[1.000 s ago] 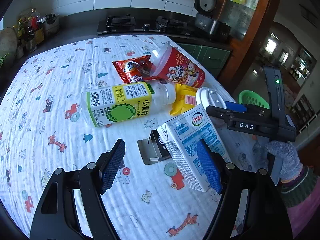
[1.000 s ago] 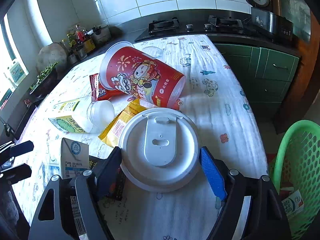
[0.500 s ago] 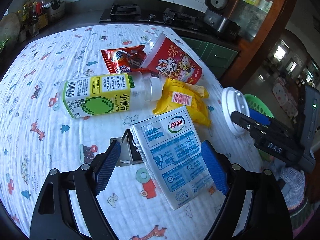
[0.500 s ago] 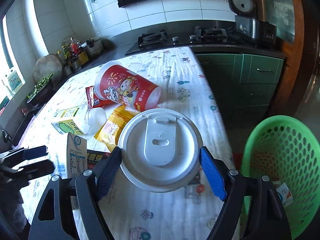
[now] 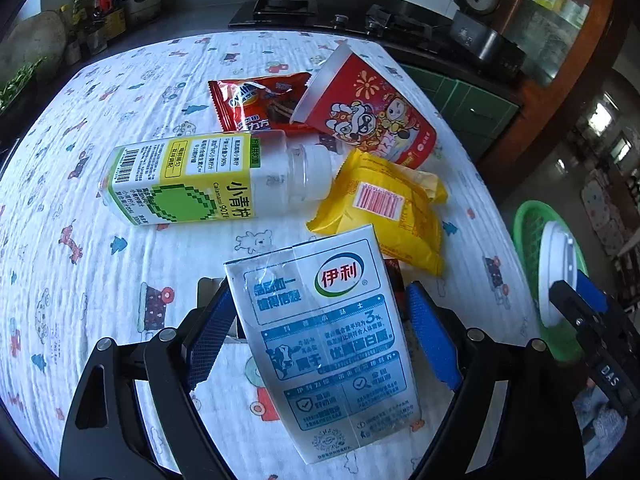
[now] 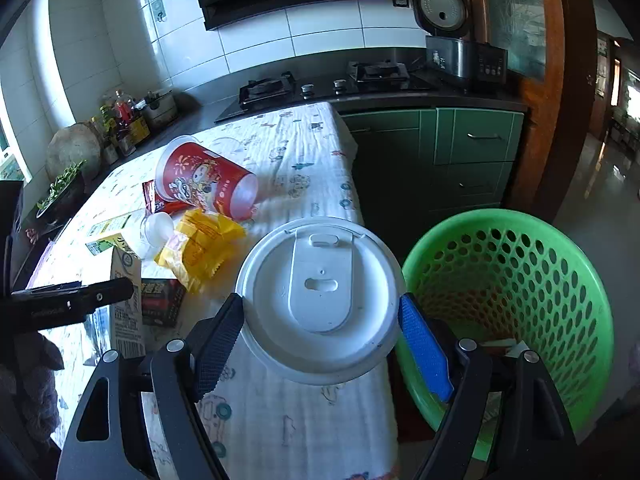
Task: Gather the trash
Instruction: 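Lift the Yili carton with the left gripper while the right gripper reaches for the white lid, then carry the white lid and Yili carton over the green basket and open both grippers, then move both grippers back to the table and grasp the black glue box with the left gripper, then grasp the yellow snack bag with the right gripper while the left gripper holds the glue box, then carry the yellow bag to the basket and open the right gripper while the left carries the glue box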
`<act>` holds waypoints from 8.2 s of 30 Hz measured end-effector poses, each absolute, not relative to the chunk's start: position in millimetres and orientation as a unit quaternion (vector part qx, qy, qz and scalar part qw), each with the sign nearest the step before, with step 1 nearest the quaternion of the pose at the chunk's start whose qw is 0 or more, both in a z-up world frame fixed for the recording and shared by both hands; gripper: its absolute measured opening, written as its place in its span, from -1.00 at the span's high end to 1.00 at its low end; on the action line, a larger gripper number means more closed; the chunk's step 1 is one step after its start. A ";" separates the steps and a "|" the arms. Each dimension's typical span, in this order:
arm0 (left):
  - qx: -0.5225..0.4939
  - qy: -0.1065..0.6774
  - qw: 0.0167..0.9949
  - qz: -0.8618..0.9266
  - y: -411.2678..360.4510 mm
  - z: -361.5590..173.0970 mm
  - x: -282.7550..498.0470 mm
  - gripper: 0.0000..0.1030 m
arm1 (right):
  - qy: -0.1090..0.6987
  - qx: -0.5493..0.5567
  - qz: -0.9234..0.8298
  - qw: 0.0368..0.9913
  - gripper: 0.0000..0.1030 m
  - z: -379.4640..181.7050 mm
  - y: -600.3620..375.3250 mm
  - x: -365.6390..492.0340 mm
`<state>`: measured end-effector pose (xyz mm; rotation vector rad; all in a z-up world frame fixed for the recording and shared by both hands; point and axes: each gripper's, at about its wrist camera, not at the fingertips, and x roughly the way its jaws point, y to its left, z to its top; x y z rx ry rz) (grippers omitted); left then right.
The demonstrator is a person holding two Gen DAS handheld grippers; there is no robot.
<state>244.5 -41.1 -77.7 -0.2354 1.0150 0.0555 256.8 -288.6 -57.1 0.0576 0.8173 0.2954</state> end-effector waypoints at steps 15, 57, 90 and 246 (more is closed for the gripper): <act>-0.089 0.468 0.879 0.025 -43.3 -63.5 232.4 -0.38 | 0.396 0.030 0.098 0.912 -0.48 -46.8 -333.6 227.5; -0.038 0.412 0.880 -0.235 -218.2 -3.3 268.5 -0.33 | 0.412 0.067 -0.016 0.909 -0.54 -66.8 -442.6 203.8; 0.007 0.443 0.854 -0.274 -293.8 -46.9 287.9 -0.42 | 0.413 0.076 -0.027 0.907 -0.55 -77.8 -458.1 171.2; 0.105 0.420 0.848 -0.307 -104.8 -36.9 219.8 0.09 | 0.463 0.061 0.019 0.884 -0.40 -80.8 -407.7 257.1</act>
